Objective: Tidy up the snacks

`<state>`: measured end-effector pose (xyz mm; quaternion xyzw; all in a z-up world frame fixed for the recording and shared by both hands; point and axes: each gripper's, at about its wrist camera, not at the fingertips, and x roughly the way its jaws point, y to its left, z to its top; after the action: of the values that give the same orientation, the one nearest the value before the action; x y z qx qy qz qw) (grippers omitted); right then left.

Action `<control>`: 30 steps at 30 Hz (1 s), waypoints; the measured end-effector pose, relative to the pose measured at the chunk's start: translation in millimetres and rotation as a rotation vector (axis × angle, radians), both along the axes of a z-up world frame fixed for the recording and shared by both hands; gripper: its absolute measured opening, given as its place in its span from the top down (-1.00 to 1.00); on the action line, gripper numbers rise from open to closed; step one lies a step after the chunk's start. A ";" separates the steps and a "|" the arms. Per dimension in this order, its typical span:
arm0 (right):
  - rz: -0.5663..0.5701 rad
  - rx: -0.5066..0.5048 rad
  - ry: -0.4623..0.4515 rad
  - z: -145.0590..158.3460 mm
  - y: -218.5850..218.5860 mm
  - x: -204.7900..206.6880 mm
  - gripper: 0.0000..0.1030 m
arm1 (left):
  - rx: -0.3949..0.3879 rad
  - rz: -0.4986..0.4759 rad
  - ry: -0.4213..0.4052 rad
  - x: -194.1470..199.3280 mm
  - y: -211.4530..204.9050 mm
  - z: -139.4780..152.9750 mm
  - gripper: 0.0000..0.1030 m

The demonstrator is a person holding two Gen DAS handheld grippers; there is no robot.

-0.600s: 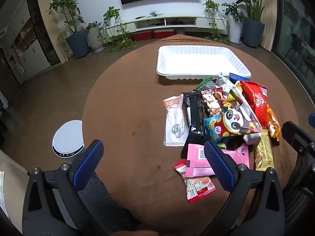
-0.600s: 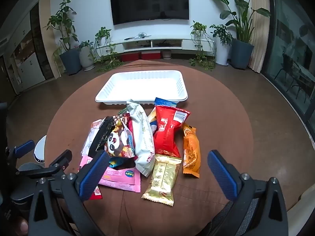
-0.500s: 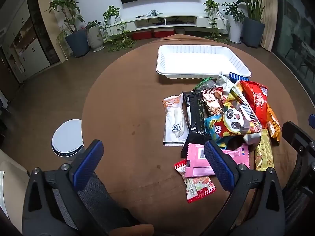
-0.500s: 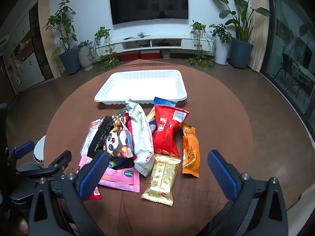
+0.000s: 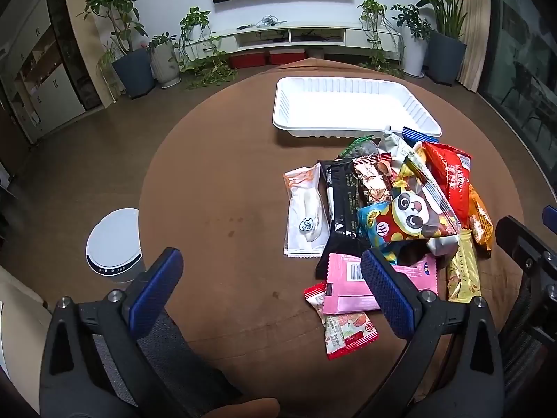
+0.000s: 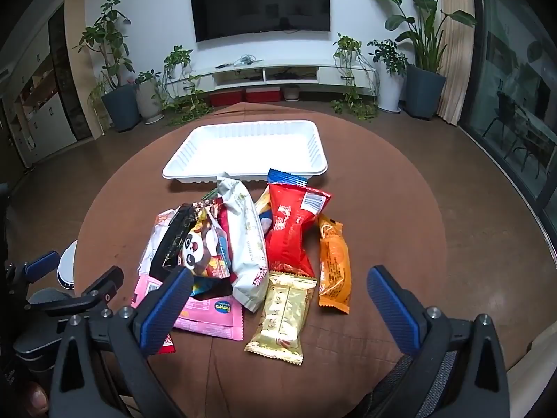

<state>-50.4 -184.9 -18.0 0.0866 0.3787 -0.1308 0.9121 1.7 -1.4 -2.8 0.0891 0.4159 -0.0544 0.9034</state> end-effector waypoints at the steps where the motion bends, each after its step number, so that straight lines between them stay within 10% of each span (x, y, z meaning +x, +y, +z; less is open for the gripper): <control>1: 0.000 0.000 0.000 0.0 -0.1 0.0 -0.98 | 0.000 0.001 0.000 0.1 -0.2 -0.1 -1.00; 30: -0.001 -0.001 0.005 -1.2 -0.5 1.6 -0.98 | -0.011 0.007 0.006 4.4 3.4 0.9 -1.00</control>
<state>-48.9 -185.4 -19.2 0.0859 0.3810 -0.1319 0.9111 6.1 2.0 -1.8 0.0826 0.4188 -0.0536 0.9027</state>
